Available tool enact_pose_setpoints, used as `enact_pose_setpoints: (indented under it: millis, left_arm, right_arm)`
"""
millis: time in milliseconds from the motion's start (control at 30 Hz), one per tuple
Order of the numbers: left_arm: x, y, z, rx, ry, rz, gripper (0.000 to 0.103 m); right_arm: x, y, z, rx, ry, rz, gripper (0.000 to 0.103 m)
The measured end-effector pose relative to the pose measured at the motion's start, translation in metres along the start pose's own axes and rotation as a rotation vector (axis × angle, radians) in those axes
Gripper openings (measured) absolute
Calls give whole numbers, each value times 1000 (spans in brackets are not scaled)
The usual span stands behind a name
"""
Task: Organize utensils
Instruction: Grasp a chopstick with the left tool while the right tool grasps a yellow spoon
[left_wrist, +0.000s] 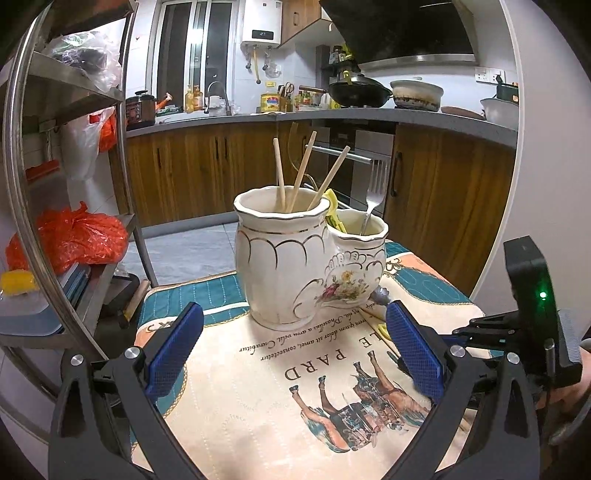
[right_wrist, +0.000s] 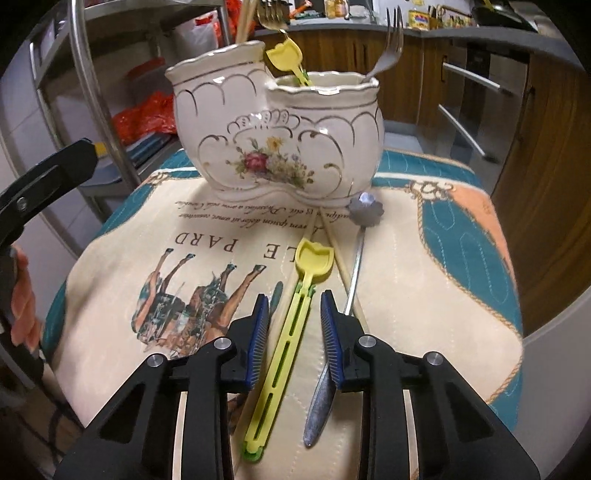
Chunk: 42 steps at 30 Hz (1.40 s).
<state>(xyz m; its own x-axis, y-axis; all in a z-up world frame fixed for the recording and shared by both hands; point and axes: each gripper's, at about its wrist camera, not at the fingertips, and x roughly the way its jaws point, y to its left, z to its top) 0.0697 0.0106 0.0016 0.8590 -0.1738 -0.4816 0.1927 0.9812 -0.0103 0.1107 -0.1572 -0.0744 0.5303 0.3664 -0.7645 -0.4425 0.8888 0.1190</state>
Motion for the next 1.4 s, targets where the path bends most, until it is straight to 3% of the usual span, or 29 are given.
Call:
enact_pose_setpoints:
  millis: [367, 600, 833, 1000, 1267, 1333, 1400]
  left_arm:
    - [2, -2, -2, 4, 10, -3, 97]
    - [5, -10, -2, 23, 30, -16, 97]
    - [17, -39, -10, 70, 105, -20, 97]
    - [37, -67, -19, 60, 213, -38, 96]
    - [74, -108, -39, 20, 399, -78, 51]
    - [76, -111, -41, 33, 392, -51, 46]
    - [76, -114, -42, 62, 389, -17, 29]
  right_arm:
    - [-3, -3, 3, 23, -16, 28, 11]
    - [-23, -13, 7, 53, -62, 59, 11]
    - [-58, -43, 17, 137, -173, 60, 10]
    - [-68, -55, 20, 154, -216, 31, 10]
    - [-67, -64, 19, 155, -216, 9, 10]
    - [-67, -66, 18, 157, -212, 9, 11]
    - [-67, -65, 17, 156, -210, 10, 10]
